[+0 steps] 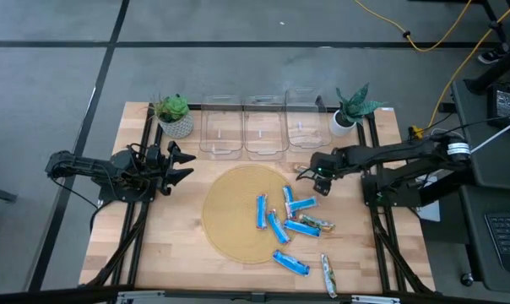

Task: Pick and place Granola Bars by type
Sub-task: Put the top yellow granola bar into the right transparent bin

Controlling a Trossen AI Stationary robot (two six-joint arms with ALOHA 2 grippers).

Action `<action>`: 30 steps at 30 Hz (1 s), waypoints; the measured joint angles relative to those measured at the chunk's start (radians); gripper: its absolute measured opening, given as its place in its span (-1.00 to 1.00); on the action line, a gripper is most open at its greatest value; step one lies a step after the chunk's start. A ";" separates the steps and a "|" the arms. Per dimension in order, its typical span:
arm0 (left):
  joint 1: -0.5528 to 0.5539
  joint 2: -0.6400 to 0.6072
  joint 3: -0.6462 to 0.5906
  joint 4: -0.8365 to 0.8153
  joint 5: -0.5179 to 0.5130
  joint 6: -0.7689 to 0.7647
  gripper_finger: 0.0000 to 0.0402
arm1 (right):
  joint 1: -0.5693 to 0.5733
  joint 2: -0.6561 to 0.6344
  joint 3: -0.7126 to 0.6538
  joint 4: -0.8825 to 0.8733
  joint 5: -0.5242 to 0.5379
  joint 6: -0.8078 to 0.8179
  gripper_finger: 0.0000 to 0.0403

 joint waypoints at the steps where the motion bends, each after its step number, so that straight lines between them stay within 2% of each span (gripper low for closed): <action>1: 0.000 0.000 0.000 0.000 0.000 0.000 0.13 | -0.010 0.015 0.000 0.014 0.000 -0.012 0.40; 10: 0.000 0.000 0.000 0.000 0.000 0.000 0.13 | -0.074 0.123 0.000 0.095 -0.031 -0.068 0.39; 13: 0.000 0.000 0.000 0.000 0.000 0.000 0.13 | -0.078 0.144 0.002 0.095 -0.049 -0.064 0.34; 17: 0.000 0.000 0.000 0.000 0.000 0.000 0.13 | -0.078 0.151 0.003 0.098 -0.064 -0.059 0.08; 22: 0.000 0.000 0.000 0.000 0.000 0.000 0.13 | -0.078 0.137 0.001 0.092 -0.096 -0.032 -0.47; 25: 0.000 0.000 0.000 0.000 0.000 0.000 0.13 | -0.078 0.118 0.008 0.072 -0.160 -0.032 -0.75; 30: 0.000 0.000 0.000 0.000 0.000 0.000 0.13 | -0.078 0.077 0.077 -0.005 -0.252 -0.025 -0.79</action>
